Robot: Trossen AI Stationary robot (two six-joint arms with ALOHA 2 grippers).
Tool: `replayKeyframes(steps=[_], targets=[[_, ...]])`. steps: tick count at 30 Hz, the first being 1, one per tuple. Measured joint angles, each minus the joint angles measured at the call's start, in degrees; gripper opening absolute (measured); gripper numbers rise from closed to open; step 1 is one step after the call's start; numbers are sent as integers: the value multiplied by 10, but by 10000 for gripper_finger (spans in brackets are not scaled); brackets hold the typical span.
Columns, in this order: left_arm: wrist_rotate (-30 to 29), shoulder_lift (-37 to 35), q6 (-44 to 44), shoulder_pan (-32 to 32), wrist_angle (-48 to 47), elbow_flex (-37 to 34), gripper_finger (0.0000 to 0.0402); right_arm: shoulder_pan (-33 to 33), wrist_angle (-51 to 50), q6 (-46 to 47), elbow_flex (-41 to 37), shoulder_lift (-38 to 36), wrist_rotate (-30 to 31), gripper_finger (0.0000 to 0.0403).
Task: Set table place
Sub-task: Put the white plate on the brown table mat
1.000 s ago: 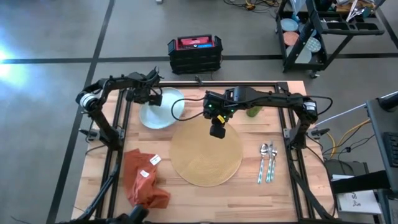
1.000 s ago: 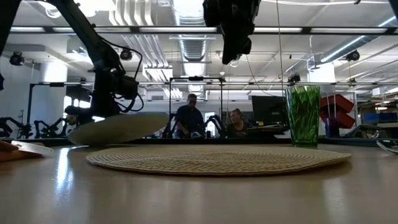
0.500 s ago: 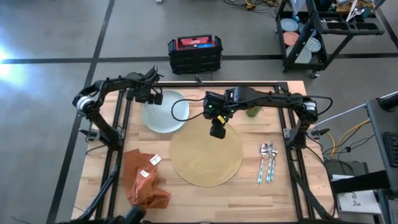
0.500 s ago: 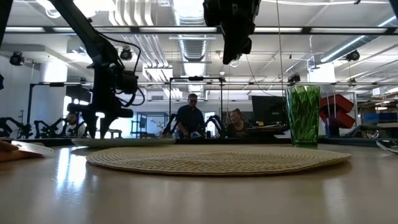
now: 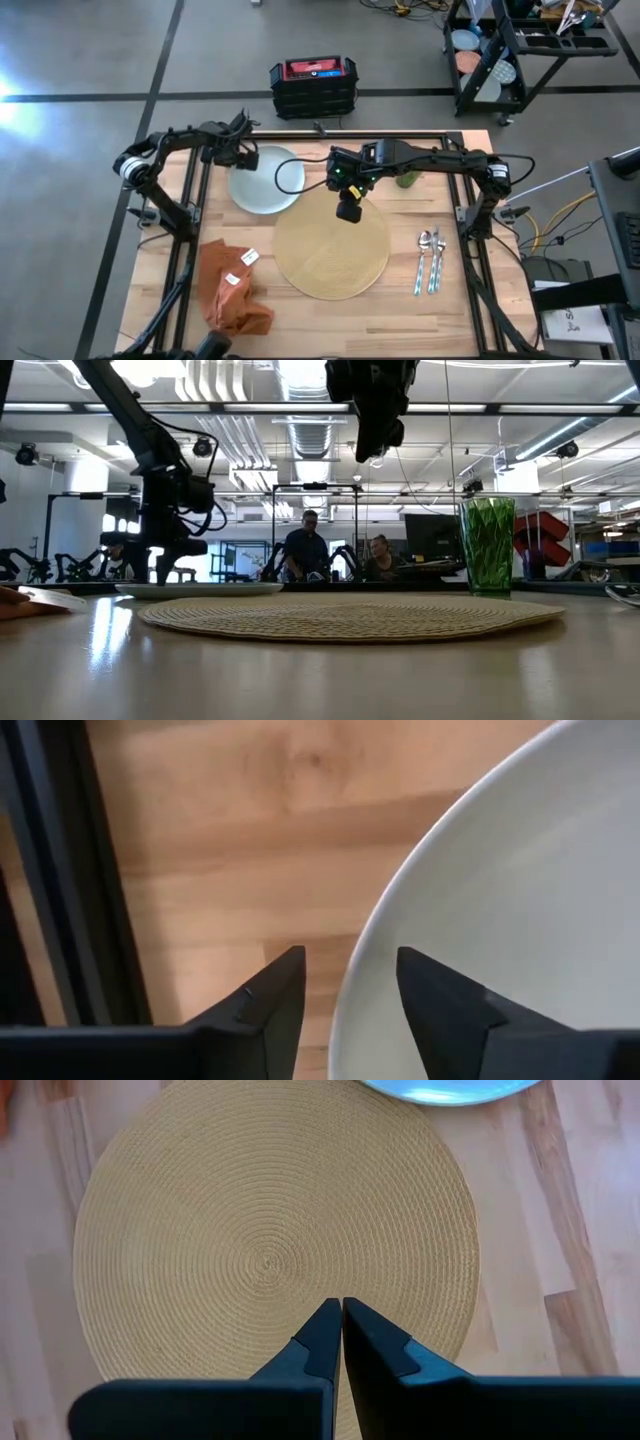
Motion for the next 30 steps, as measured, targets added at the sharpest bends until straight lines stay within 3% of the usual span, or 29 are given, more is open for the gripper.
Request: replayKeyframes(steps=[8, 20, 30], targets=[[22, -3, -3, 0, 29, -27, 138, 0, 0, 3, 0, 0, -1, 0], [84, -3, 5, -1, 35, -9, 20, 0, 4, 6, 0, 0, 0, 0], [105, -11, 27, -1, 41, -9, 1, 0, 5, 7, 0, 0, 0, 0]])
